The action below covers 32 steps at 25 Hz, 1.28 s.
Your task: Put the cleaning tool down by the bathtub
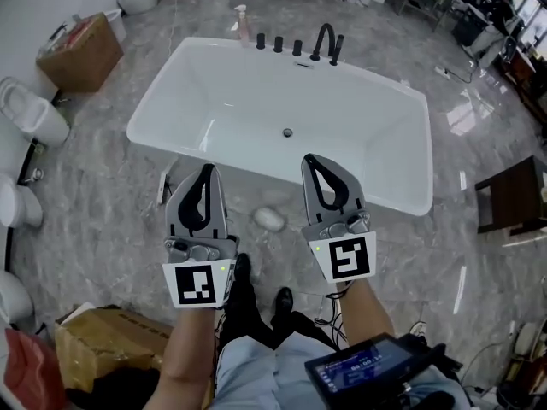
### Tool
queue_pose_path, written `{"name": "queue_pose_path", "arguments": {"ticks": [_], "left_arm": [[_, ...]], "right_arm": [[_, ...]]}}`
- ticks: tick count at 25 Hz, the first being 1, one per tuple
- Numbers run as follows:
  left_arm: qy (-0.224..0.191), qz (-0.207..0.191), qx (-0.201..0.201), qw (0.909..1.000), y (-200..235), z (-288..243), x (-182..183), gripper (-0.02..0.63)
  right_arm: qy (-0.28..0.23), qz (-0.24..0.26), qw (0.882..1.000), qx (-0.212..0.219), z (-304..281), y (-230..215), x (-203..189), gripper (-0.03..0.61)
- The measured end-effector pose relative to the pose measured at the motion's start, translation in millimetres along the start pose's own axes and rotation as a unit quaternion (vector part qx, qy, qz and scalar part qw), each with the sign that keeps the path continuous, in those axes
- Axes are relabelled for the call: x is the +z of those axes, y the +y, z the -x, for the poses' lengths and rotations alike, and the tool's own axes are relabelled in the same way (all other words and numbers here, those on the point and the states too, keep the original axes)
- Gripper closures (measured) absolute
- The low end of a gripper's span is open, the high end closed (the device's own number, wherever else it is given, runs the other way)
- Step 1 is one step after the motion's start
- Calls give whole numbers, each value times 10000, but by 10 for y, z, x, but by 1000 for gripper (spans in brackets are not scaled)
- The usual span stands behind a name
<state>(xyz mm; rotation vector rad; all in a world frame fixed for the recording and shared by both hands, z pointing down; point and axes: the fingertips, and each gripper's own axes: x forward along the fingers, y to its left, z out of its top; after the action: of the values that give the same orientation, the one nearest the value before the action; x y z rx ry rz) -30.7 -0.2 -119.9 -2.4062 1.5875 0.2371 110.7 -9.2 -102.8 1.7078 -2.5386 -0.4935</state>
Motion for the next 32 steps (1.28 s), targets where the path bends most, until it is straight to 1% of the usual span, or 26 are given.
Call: {"name": "queue_pose_path", "arguments": {"ticks": [5,14,16,19,22,26,32], "left_arm": [[-45,-5,-100,9999,-134,86,196,598],[-307,-168,-61,9994,-245,88,605,598],[-377,-180,-33,9991,-239,163,638,598],[-377,-215,-19,9991,-302,168,628,598],[-372,-209,-9,9991,-315,201,675,598],[-419,-221,-22,9989,-305,312,793,598],[-436,-215,-56,9988,-281,296,814,598]], "right_arm": [[-146,8,9998,-137,104,-81,261,566],[-342,-4,9990,-298,285,-231,555,566],[-398,1,9989,-268,333,-177,587,566],[-354,-16,9992,-206,374,-188,536,566],[-491,-22,9986,-210,412,-168,634,566],[-494,-10,9986,-204,498,-80,742,566],[-494,-22,9985,-222,466,-63,765,566]]}}
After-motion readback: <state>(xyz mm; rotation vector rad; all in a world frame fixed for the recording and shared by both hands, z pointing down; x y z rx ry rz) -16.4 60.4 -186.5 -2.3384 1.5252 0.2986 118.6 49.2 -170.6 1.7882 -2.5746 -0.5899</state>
